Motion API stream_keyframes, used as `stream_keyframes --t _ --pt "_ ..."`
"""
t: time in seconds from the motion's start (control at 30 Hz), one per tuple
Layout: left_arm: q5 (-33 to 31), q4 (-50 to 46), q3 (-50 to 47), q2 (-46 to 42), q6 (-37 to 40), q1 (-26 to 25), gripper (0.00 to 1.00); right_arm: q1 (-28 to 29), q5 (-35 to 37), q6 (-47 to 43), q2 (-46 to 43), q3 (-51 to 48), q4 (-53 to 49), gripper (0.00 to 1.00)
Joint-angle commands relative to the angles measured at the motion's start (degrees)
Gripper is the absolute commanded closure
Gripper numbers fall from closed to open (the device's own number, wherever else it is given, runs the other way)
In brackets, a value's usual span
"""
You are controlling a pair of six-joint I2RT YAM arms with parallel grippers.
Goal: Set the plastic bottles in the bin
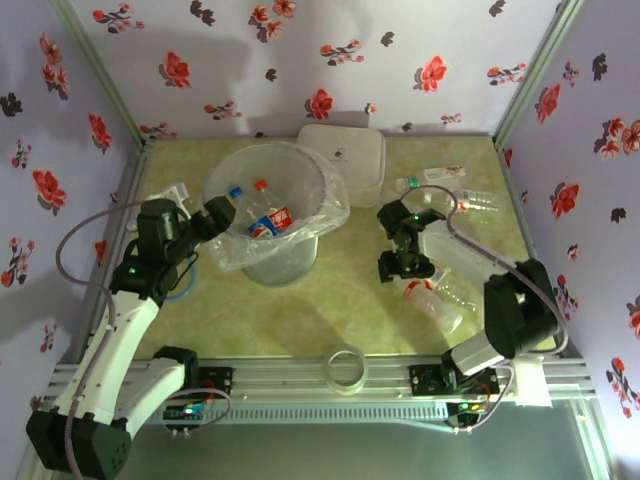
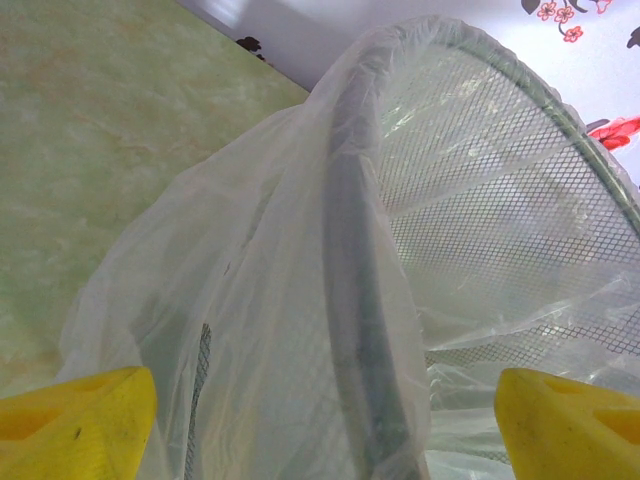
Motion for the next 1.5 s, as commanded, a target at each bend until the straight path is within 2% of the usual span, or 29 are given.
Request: stream_keyframes --t 0.0,0.17,0.37,0.63,0.83,1.13,1.3,1.47 --pt "0.9 -1.9 2.5 0.6 1.1 0.4 0.12 0.1 4.1 -1.8 2.3 0.6 0.2 0.31" --pt "0.7 -7.1 7.7 3.3 7.3 0.4 0.13 0.2 3.8 -2.0 5.7 0.3 2.3 0.29" --pt "0.2 -13.0 14.4 6.6 15.8 0.6 0.12 0.3 3.5 -0.9 8.8 -0.2 4.2 0.35" --pt "1.6 -10.7 13.6 7.1 17.4 0.6 0.12 0.7 5.5 -0.5 8.6 1.6 4.1 0.60" --pt "2.8 -10.9 13.8 7.8 17.9 0.6 0.11 0.7 5.6 -1.4 6.4 5.1 2.4 0.65" --pt "6.9 -9.4 12.7 9.5 16.5 0.5 0.11 -1.2 1.5 -3.0 -4.3 13.2 -1.3 0.72" --pt "7.9 -8.0 12.1 10.7 15.1 -0.5 0.11 -5.7 -1.9 -3.6 -13.3 19.3 -2.4 0.75" --pt "8.5 -6.3 11.9 12.3 13.7 -3.1 0.12 -9.7 -1.2 -2.5 -21.8 26.4 1.3 0.75"
